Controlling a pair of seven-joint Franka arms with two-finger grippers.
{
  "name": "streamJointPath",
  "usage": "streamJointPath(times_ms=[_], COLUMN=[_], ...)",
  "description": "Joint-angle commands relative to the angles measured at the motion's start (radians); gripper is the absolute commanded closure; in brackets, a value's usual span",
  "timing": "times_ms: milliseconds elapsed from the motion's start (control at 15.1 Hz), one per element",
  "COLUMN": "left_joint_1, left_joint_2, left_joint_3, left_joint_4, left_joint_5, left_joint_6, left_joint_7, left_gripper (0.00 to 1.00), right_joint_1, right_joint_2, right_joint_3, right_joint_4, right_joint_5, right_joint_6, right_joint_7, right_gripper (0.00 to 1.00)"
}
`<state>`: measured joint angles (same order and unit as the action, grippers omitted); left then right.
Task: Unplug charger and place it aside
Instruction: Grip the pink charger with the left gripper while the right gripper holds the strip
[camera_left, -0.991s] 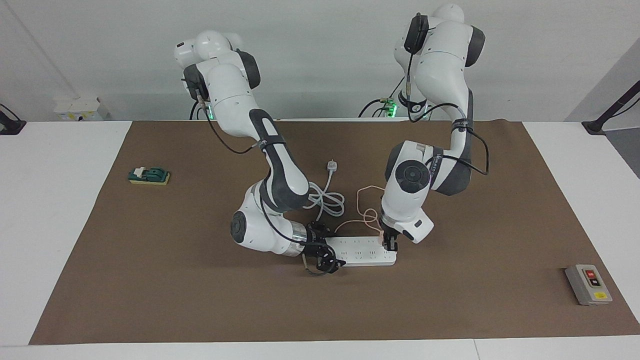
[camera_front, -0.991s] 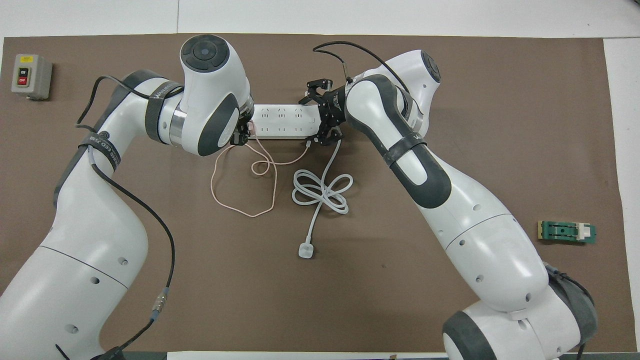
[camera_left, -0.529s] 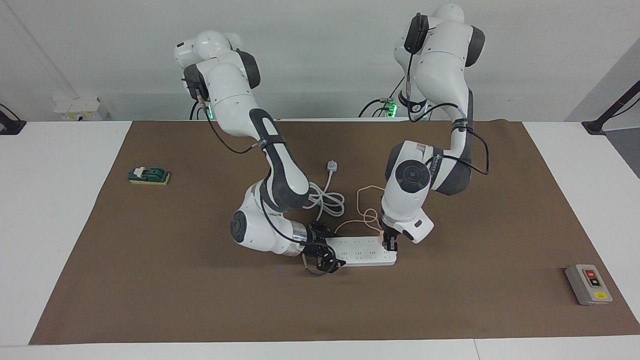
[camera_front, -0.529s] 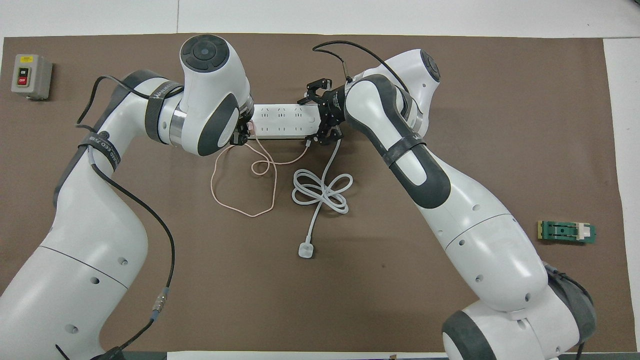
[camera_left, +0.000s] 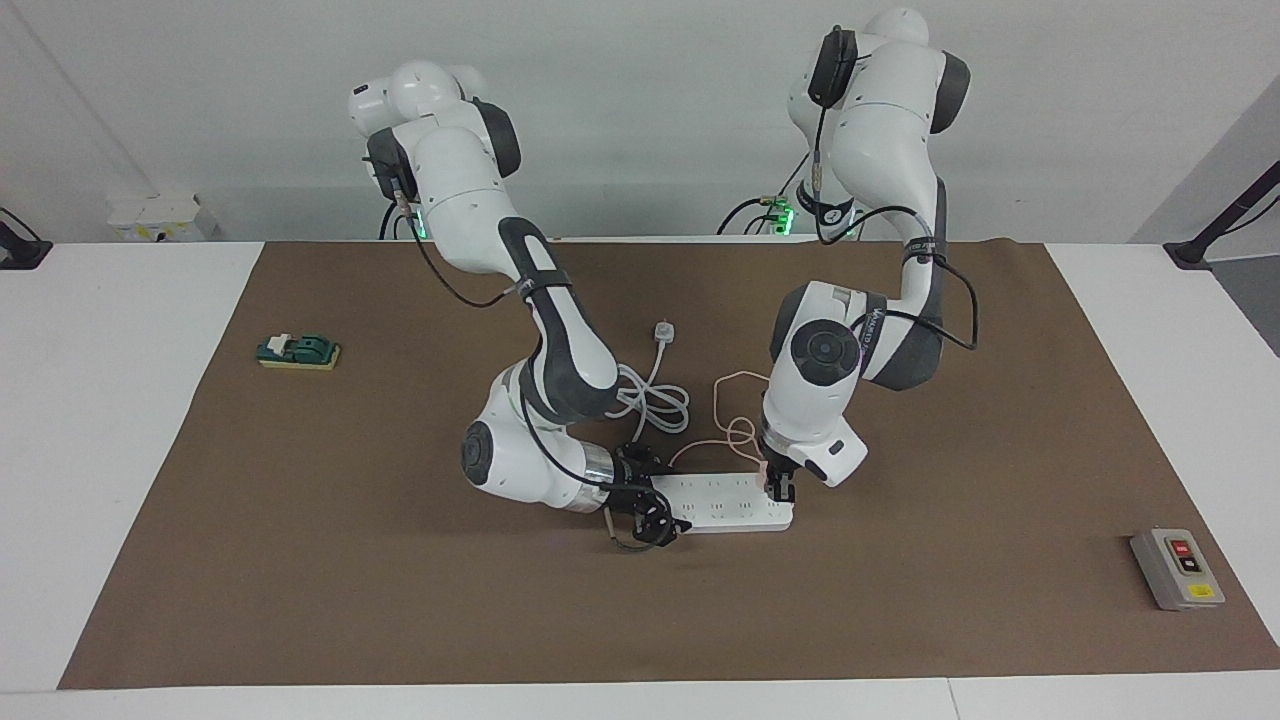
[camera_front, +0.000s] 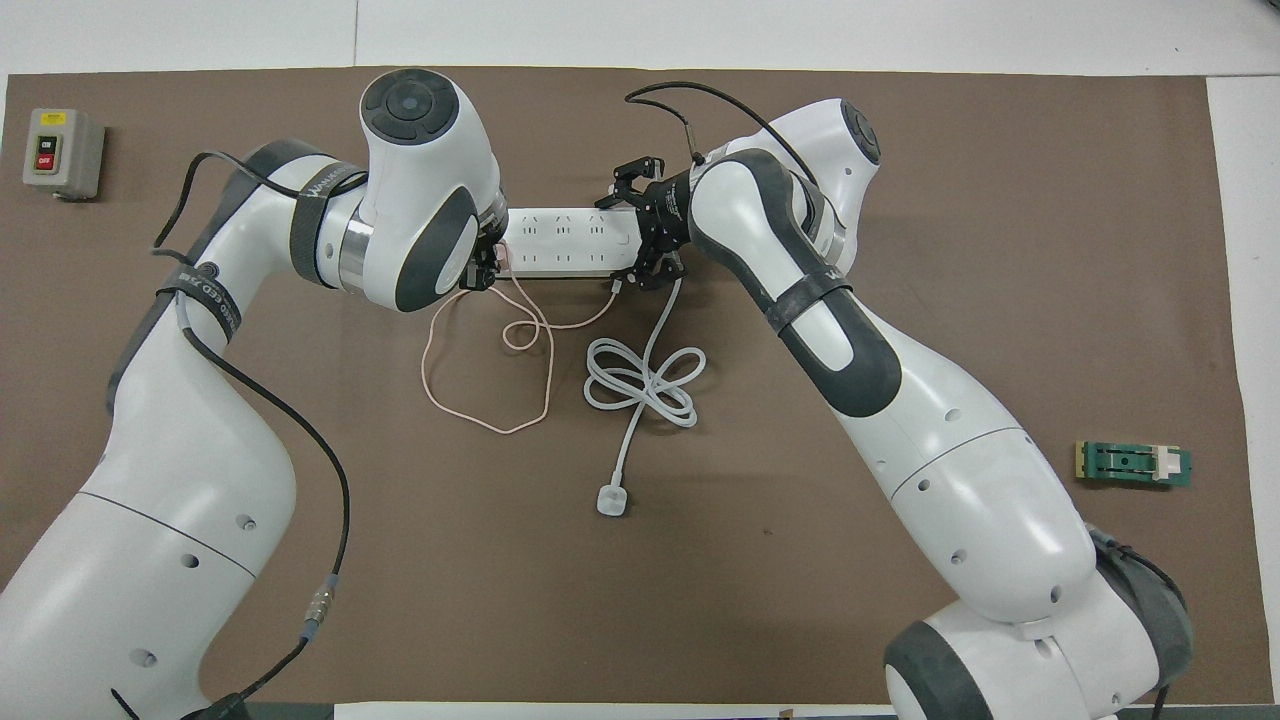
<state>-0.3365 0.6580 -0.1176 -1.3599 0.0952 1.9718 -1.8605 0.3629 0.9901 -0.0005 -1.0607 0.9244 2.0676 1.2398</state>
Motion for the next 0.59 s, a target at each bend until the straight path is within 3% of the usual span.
streamJointPath(times_ms=[0,529], left_joint_1=[-0.004,0.005], left_joint_2=[-0.015,-0.081], left_joint_3=[0.013,0.016], left_joint_4=[-0.011,0.002], left_joint_5=[0.02,0.015], left_joint_6=[-0.005,-0.096], left_joint_7=[0.027,0.063], left_gripper=[1.0,1.0], right_joint_1=[-0.001,-0.001], right_joint_2=[0.068,0.068], right_joint_3=[-0.007,-0.006], right_joint_4=[0.047,0.045], right_joint_5=[-0.021,-0.016], right_joint_6=[0.152,0.158], right_joint_7=[-0.022,-0.022], right_gripper=[0.54,0.54])
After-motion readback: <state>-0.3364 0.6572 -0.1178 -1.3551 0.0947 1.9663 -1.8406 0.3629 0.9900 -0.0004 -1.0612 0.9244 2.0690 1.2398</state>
